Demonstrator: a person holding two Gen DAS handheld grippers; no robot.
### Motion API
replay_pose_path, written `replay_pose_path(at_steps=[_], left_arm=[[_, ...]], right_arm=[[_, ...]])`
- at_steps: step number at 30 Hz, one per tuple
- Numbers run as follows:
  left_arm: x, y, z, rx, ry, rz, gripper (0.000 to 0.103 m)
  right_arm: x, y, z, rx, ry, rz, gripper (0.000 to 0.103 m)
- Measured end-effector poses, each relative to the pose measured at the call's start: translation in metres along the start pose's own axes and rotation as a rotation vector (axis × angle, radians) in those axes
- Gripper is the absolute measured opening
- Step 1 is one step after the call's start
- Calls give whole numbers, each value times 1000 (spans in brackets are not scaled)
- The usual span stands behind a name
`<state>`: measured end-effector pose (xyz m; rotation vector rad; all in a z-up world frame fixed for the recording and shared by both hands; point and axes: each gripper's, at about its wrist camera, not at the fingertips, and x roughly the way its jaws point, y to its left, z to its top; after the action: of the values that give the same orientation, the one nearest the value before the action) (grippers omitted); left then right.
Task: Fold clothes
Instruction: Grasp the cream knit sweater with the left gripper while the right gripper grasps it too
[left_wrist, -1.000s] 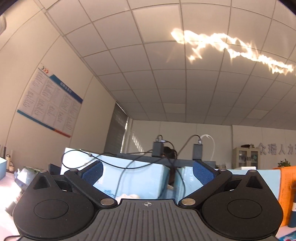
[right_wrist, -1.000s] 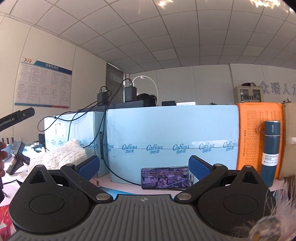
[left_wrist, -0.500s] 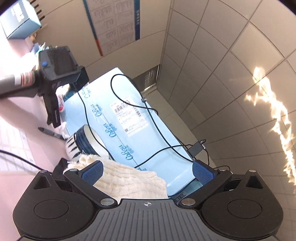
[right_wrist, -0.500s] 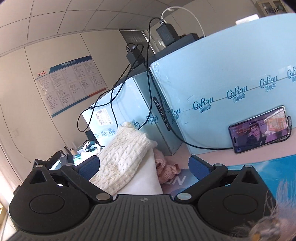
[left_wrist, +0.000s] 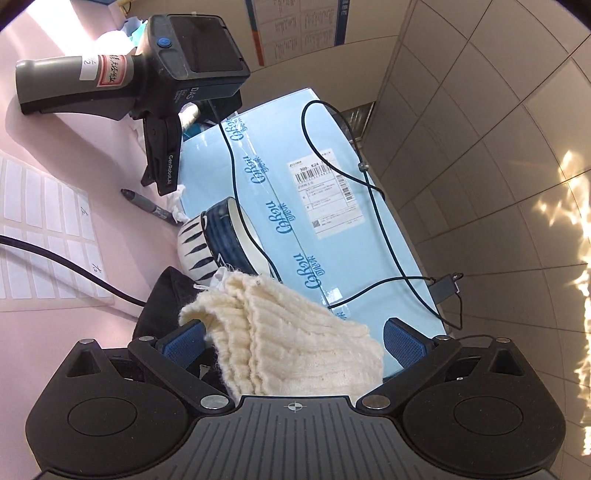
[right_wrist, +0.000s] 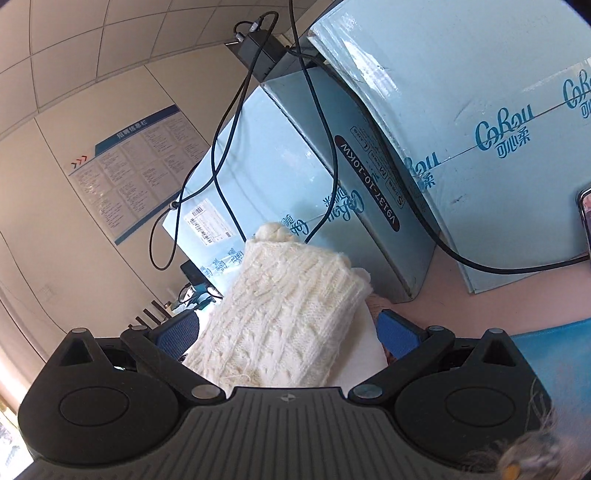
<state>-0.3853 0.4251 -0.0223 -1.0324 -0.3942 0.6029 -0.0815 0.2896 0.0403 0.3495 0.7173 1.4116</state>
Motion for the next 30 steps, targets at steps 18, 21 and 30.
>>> replay_pose_path(at_steps=[18, 21, 30], left_arm=[[-10, -37, -24, 430, -150, 140, 21], [-27, -37, -20, 413, -224, 37, 19], [-54, -70, -40, 499, -194, -167, 18]], right_arm=[[-43, 40, -22, -100, -137, 122, 40], [-55, 47, -25, -118, -161, 149, 40], [-144, 42, -30, -130, -209, 237, 35]])
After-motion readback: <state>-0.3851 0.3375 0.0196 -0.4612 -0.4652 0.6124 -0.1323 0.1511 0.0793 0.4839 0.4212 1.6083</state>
